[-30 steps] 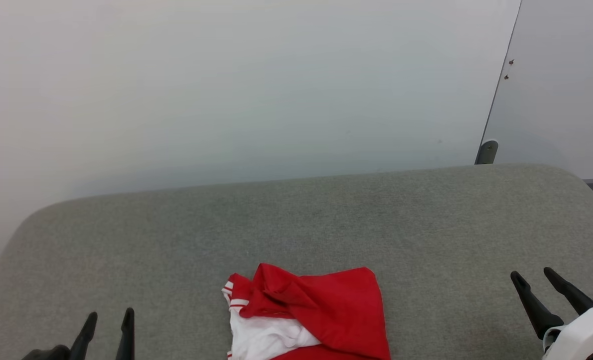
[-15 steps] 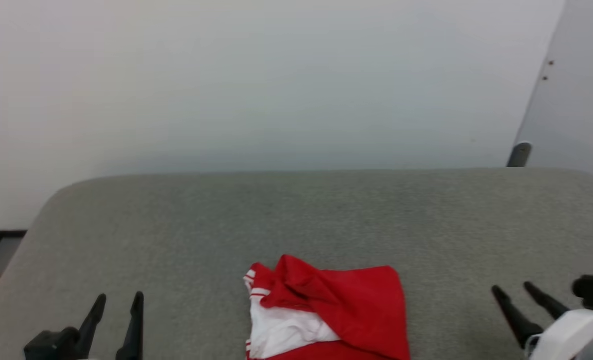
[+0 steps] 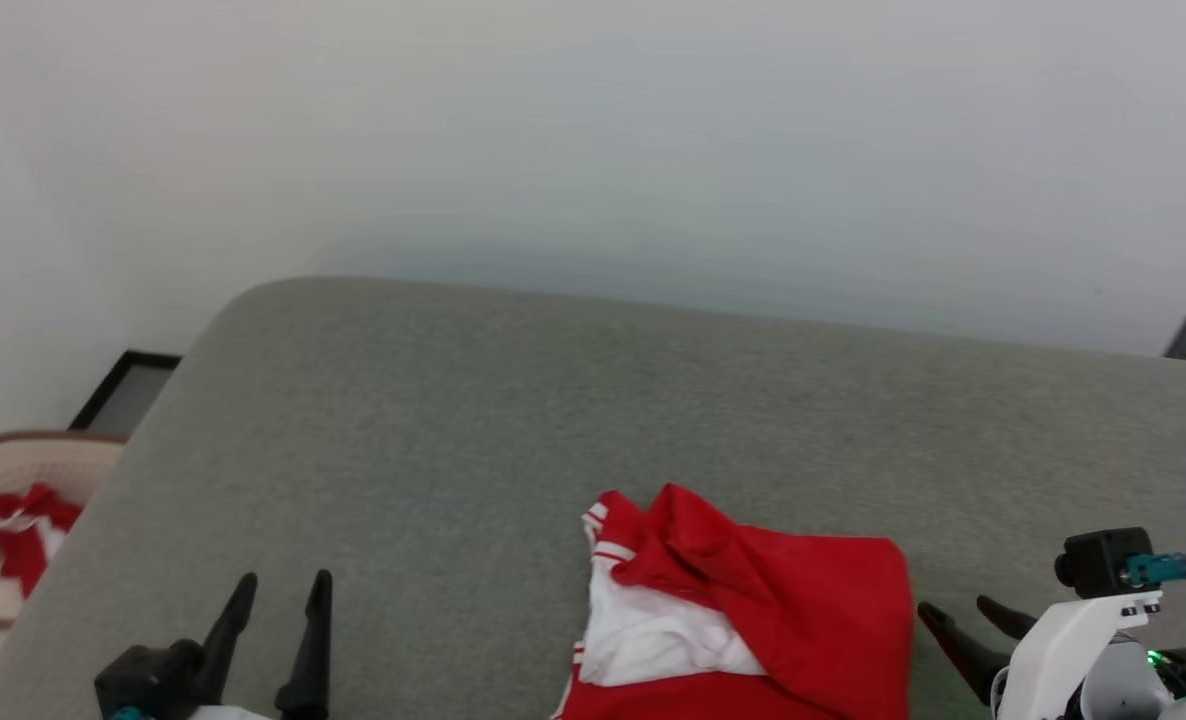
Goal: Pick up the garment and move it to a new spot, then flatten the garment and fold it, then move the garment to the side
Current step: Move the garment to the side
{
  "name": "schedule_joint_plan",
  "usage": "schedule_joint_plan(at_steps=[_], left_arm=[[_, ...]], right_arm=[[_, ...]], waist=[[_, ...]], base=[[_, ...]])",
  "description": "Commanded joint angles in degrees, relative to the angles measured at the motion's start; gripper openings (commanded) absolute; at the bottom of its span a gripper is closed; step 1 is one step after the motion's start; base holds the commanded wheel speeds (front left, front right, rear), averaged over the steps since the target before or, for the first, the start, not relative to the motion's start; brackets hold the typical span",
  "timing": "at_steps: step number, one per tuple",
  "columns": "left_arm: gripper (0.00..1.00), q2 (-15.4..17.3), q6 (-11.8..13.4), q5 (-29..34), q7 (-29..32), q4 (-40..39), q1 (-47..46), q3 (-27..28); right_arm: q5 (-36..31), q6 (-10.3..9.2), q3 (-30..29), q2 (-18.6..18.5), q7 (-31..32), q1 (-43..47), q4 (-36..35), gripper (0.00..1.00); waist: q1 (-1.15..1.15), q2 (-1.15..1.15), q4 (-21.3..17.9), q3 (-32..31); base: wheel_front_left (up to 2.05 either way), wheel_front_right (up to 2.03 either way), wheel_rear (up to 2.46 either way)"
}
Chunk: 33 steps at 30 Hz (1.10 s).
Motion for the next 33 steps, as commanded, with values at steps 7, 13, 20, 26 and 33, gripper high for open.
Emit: schedule_joint_plan(at_steps=[7, 13, 20, 26, 33], left_arm=[[1.0, -1.24, 0.18, -0.61, 0.0, 0.58, -1.29, -1.22], [1.0, -1.85, -0.23, -0.84, -0.11, 1.57, -2.44, -2.35], [1.0, -2.18, -0.5, -1.22, -0.28, 2.58, -3.78, -3.03], [1.0, -2.7, -0.31, -2.24, 0.42, 4.02, -4.24, -3.15], [1.0, -2.06, -0.41, -2.59, 0.37, 4.08, -4.72, -3.07]], right_arm=[[-0.69, 0.0, -0.3, 0.98, 6.13, -1.98, 5.8, 1.0], [-1.86, 0.0, -1.58, 2.69, 9.5, -2.66, 9.62, 1.0], [-2.3, 0.0, -2.68, 5.4, 13.07, -4.03, 15.09, 0.71], [-3.25, -0.03, -1.86, 5.27, 14.54, -5.94, 16.65, 0.0], [-4.44, -0.03, 0.08, 1.65, 15.16, -8.59, 11.13, 0.0]], waist=[[0.0, 0.0, 6.06, 2.93], [0.0, 0.0, 8.27, 4.28], [0.0, 0.0, 10.13, 5.96], [0.0, 0.0, 10.38, 5.92], [0.0, 0.0, 8.34, 4.78]], base=[[0.0, 0.0, 0.0], [0.0, 0.0, 0.0], [0.0, 0.0, 0.0], [0.0, 0.0, 0.0], [0.0, 0.0, 0.0]])
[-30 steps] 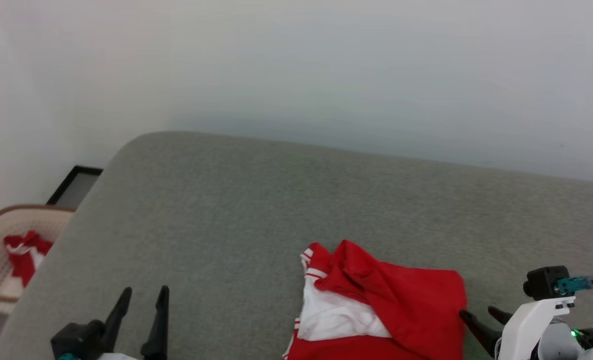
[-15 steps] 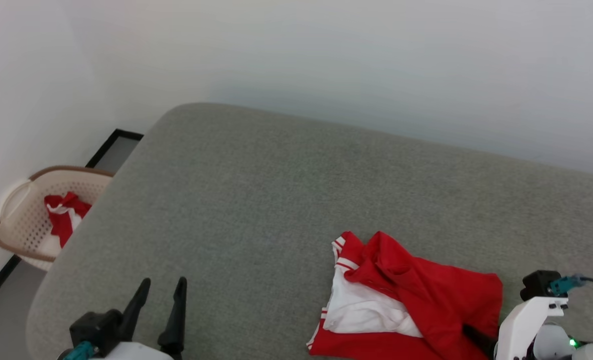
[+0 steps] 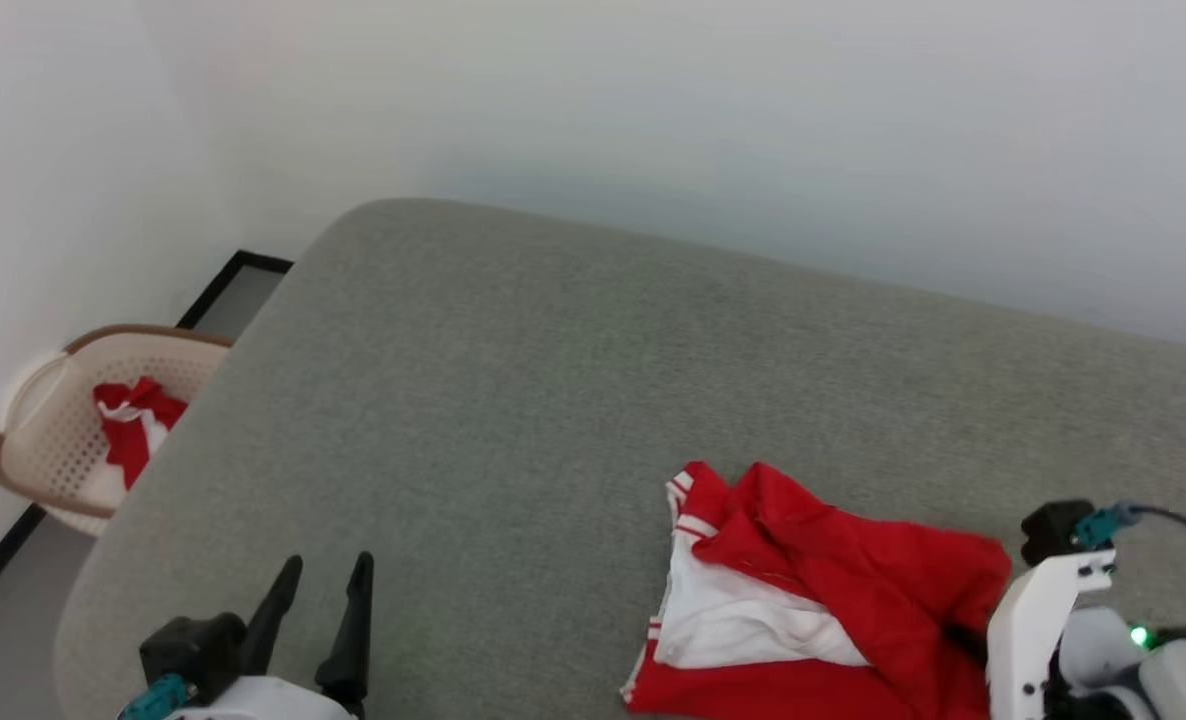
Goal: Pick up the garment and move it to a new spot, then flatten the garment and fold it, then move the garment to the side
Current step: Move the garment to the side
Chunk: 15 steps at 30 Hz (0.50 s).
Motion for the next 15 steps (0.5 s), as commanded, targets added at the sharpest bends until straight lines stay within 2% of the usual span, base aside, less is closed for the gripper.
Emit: schedule_joint_plan(at_steps=[1, 8, 14, 15], left_arm=[[1.0, 0.14, -0.25, 0.0, -0.21, -0.2, -0.72, -0.05], [1.0, 0.2, -0.53, 0.63, -1.26, 0.08, -2.8, -0.88], [1.0, 0.22, -1.06, 1.28, -2.17, 0.99, -4.71, -1.55], [1.0, 0.24, -1.21, 1.21, -2.46, 1.36, -5.56, -1.66]], right_arm=[[-0.29, -0.06, 0.25, -1.27, 0.43, -0.85, -1.24, 0.0], [-1.48, -0.06, 1.27, -7.03, 1.97, -2.85, -10.13, 0.0], [-2.0, -0.06, 1.64, -10.66, 3.44, -4.83, -13.87, 0.0], [-1.86, -0.06, 1.66, -12.2, 3.84, -5.86, -14.85, 0.0]], waist=[[0.0, 0.0, -1.07, -0.4], [0.0, 0.0, -4.49, -0.46], [0.0, 0.0, -7.48, 0.0], [0.0, 0.0, -8.82, 0.42]], base=[[0.0, 0.0, 0.0], [0.0, 0.0, 0.0], [0.0, 0.0, 0.0], [0.0, 0.0, 0.0]])
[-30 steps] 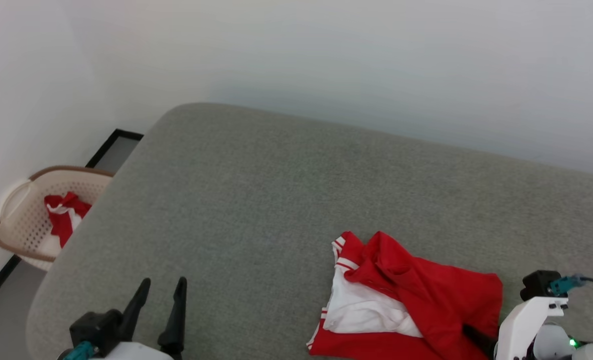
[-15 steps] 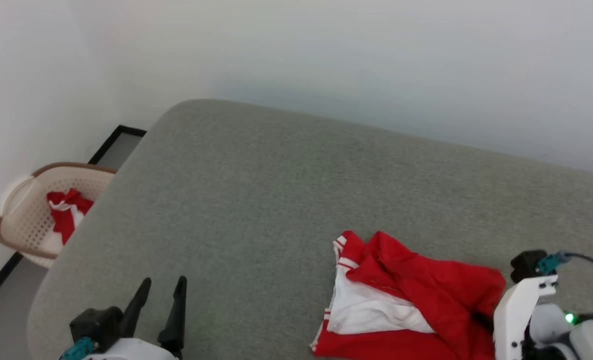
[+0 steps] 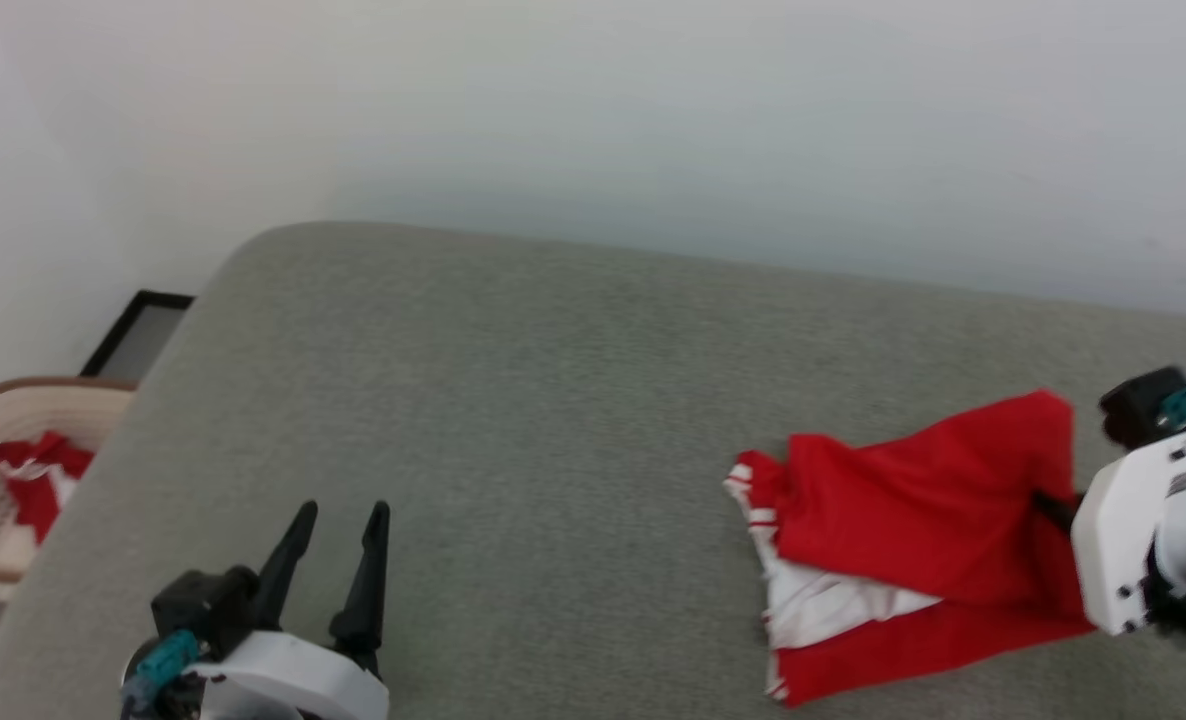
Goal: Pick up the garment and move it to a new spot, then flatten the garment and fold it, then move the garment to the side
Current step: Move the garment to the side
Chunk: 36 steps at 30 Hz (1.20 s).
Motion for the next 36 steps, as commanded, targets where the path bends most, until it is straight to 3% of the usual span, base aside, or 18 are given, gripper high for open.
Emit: schedule_joint_plan(at_steps=[1, 4, 10, 19, 29, 36], left_arm=[[1.0, 0.2, -0.35, 0.46, -0.42, 0.19, -1.07, -0.02], [1.0, 0.31, -0.44, 0.5, -0.74, 0.49, -1.73, 0.04], [1.0, 0.05, -0.94, 0.86, -1.41, 0.89, -4.6, -0.35], [1.0, 0.19, -1.61, 1.86, -1.79, 1.33, -9.51, -1.75], [1.0, 1.54, -2.15, 2.43, -1.94, 1.64, -14.1, -3.64], [1.0, 1.45, -2.4, 2.47, -1.94, 2.11, -17.6, -6.2]], right_arm=[[0.23, -0.06, 0.06, -1.28, -0.02, -1.21, -0.8, 0.0], [1.05, -0.06, 0.87, -2.97, 0.16, -2.22, -1.41, 0.0], [3.94, -0.06, 5.15, -9.98, -1.47, -6.9, -0.63, 0.0], [4.54, -0.06, 13.45, -18.83, -10.46, -16.76, 6.26, 0.0], [0.66, -0.07, 25.61, -23.61, -19.57, -28.85, 13.74, 0.0], [0.28, -0.06, 28.73, -24.25, -24.44, -33.43, 23.07, 0.0]], waist=[[0.0, 0.0, -2.57, 0.86], [0.0, 0.0, -4.19, 1.66], [0.0, 0.0, -8.85, 4.95], [0.0, 0.0, -13.78, 10.81], [0.0, 0.0, -18.67, 17.17], [0.0, 0.0, -18.77, 20.65]], base=[[0.0, 0.0, 0.0], [0.0, 0.0, 0.0], [0.0, 0.0, 0.0], [0.0, 0.0, 0.0], [0.0, 0.0, 0.0], [0.0, 0.0, 0.0]])
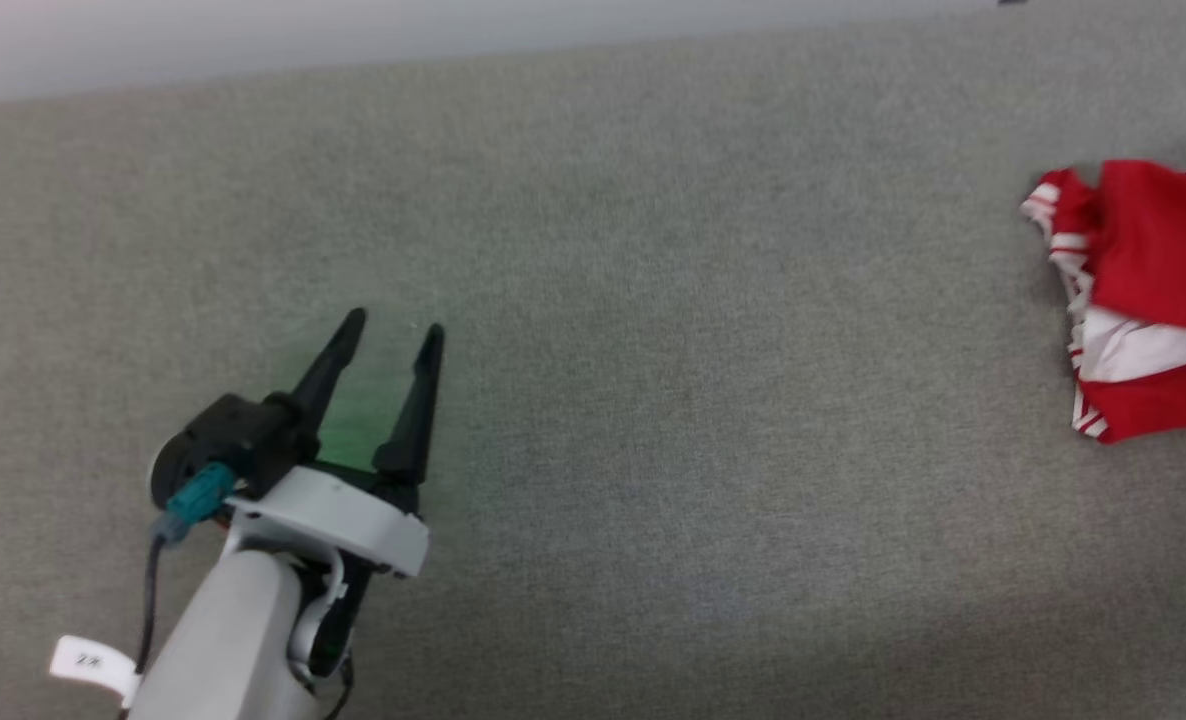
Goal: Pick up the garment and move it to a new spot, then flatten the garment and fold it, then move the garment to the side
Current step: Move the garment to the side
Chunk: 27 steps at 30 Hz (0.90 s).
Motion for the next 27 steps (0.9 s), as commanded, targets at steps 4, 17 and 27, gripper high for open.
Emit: schedule_joint_plan(at_steps=[4, 17, 27], left_arm=[[1.0, -0.39, -0.38, -0.29, -0.13, 0.52, -2.25, -2.29], [1.0, -0.35, -0.3, -2.2, -0.14, 1.71, -3.98, -5.86], [1.0, -0.65, -0.31, -2.61, -0.14, 2.7, -3.49, -6.34]], right_arm=[[-2.02, -0.06, -1.06, 1.67, -4.61, -1.24, 8.39, 0.04], [-9.94, -0.06, -8.55, 9.98, -13.08, -2.14, 28.17, 0.43], [-13.92, -0.06, -11.57, 13.3, -16.32, -3.74, 34.13, 1.0]], waist=[[0.0, 0.0, 0.98, 3.61], [0.0, 0.0, 4.62, 4.53], [0.0, 0.0, 5.21, 1.76]], base=[[0.0, 0.0, 0.0], [0.0, 0.0, 0.0], [0.0, 0.0, 0.0]])
